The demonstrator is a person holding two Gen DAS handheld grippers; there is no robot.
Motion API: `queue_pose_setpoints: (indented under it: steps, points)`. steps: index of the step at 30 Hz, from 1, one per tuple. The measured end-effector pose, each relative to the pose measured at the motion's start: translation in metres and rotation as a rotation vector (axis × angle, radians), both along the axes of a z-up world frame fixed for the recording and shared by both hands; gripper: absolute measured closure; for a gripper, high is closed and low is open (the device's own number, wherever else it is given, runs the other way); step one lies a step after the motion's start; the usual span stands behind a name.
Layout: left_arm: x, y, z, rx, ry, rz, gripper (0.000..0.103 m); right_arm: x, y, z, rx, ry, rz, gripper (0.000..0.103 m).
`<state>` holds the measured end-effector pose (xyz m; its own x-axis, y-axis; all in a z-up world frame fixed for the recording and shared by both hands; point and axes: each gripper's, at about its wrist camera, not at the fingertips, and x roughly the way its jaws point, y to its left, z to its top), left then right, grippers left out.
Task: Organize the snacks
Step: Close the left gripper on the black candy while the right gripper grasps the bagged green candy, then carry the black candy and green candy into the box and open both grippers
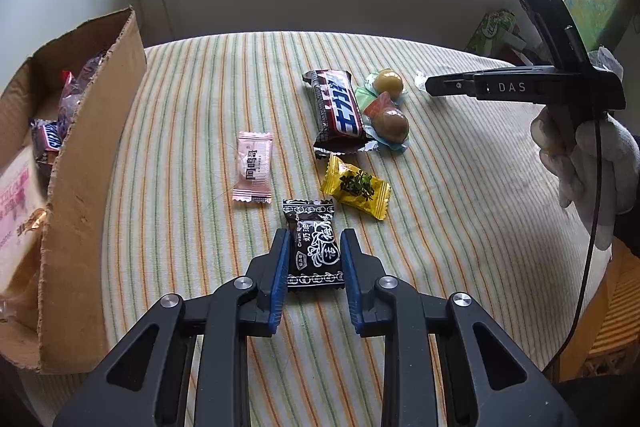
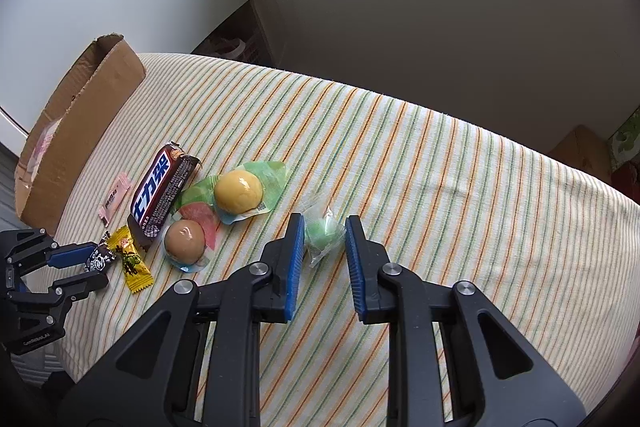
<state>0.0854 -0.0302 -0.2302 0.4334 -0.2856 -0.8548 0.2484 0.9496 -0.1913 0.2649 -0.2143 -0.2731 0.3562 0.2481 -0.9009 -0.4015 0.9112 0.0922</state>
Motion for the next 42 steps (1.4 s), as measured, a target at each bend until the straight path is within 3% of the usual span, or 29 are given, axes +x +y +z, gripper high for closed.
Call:
queue_pose_setpoints:
  steps: [11,25,42]
  points:
    - [-0.003,0.018,0.026,-0.062,-0.043,0.055,0.079,-0.017,0.005,0.036,0.029,-0.037,0.01,0.081]
    - [-0.016,0.075,0.064,-0.11,-0.114,0.192,0.079,-0.028,0.086,0.083,0.075,-0.074,0.124,0.081]
    - [-0.031,0.165,0.082,-0.031,-0.185,0.385,0.079,-0.035,0.196,0.1,0.114,-0.058,0.259,0.081]
